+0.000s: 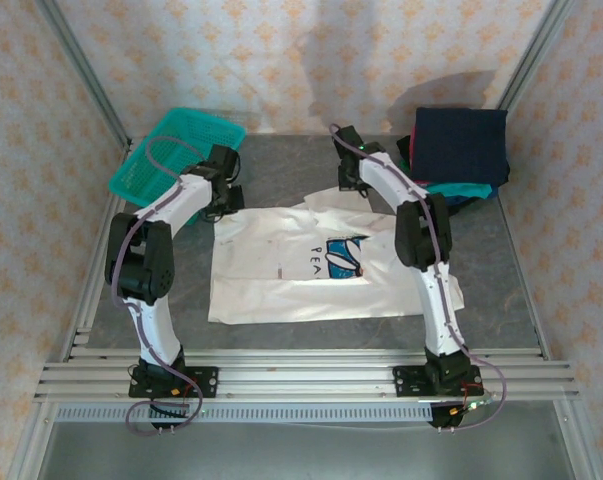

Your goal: Fold and stack the t-shirts

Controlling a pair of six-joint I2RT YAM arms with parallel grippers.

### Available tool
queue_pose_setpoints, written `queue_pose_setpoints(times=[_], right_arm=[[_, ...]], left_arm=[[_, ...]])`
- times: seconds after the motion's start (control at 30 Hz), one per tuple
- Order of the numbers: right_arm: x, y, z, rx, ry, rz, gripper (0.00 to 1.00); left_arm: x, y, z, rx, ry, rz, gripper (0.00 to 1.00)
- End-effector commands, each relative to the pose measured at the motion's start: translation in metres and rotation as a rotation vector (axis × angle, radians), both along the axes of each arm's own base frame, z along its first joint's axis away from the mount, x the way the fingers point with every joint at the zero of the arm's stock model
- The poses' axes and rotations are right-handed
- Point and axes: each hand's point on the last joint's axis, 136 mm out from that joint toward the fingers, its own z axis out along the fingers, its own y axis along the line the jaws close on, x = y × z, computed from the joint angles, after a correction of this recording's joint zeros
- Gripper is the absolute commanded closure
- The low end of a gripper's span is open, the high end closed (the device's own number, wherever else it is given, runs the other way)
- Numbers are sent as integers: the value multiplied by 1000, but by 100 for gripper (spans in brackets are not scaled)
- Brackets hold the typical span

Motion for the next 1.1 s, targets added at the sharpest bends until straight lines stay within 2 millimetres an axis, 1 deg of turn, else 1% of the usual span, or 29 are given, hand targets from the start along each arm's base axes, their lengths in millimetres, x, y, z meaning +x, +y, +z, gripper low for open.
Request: queue_pose_setpoints(times=[0.0,0.07,0.2,0.37,0.47,0.57,0.67,0.77,0.87,0.93,1.07], right_arm=[[22,-42,90,-89,-247,-83,100],[27,-53,98,-120,-271,-92,100],[34,-67,106,-156,-295,-107,100],[42,-72,113,-171,-346,-105,100],[45,-78,112,-178,-347,-111,100],[46,-79,115,-173,-353,-109,100],[43,-77,123,-143,-367,-112,100],[33,-75,138,-93,-410,-119,100],[18,-70,158,-15,-471,-97,100],[3,-69,169,33,-503,-95,100],[-30,-74,181,84,-536,-97,100]], left_arm=[[4,11,27,37,-38,2,100],[7,13,29,39,-43,4,100],[10,18,31,40,-46,15,100],[16,22,40,46,-57,15,100],[18,23,44,51,-61,11,100],[18,24,46,48,-63,8,100],[17,23,45,49,-54,-5,100],[12,27,45,57,-46,-13,100],[5,33,45,67,-33,-19,100],[1,38,44,79,-19,-22,100],[-5,39,41,81,-8,-33,100]])
